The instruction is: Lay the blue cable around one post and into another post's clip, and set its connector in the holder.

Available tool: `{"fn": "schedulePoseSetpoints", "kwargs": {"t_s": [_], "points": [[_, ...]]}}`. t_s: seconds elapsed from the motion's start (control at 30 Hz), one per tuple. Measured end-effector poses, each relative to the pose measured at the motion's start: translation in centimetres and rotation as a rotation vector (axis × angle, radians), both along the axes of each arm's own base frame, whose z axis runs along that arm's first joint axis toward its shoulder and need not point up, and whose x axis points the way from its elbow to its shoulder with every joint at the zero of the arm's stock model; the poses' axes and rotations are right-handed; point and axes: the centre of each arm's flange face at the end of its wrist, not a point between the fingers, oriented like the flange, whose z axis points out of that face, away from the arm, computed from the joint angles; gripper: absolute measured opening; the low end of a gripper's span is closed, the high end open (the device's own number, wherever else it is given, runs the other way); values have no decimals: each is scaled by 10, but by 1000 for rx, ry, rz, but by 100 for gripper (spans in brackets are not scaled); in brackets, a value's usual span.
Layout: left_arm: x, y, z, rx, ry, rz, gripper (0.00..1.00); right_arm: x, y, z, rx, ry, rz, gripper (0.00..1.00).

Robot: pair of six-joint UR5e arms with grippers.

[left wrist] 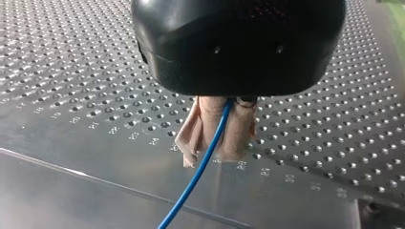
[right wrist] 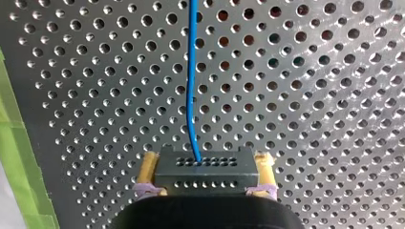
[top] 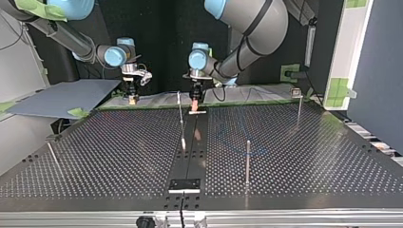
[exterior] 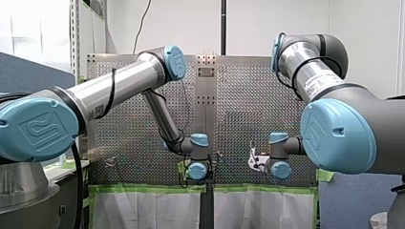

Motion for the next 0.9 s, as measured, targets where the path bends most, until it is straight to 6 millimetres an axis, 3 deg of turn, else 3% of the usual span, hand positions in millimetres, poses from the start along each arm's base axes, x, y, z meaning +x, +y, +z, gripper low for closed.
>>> {"fn": "schedulePoseSetpoints", "kwargs": {"t_s": [0.5,0.57,0.6,0.67,0.7,0.77,0.9], "points": [[15,7,4,0,-1,0,3,-8,-16,6,-4,1,-18,0],[14,6,4,12,6,-12,24,-8,-16,6,0,6,-19,0],[13,6,3,20,9,-17,24,-9,-16,5,3,10,-19,0],[11,5,2,41,18,-30,65,-9,-15,5,7,14,-19,0],[10,4,1,51,23,-37,65,-9,-15,5,9,16,-19,0],[6,2,0,77,33,-57,100,-9,-15,5,12,18,-19,0],[-1,-4,0,128,52,-97,100,-9,-14,4,15,21,-19,0]]}}
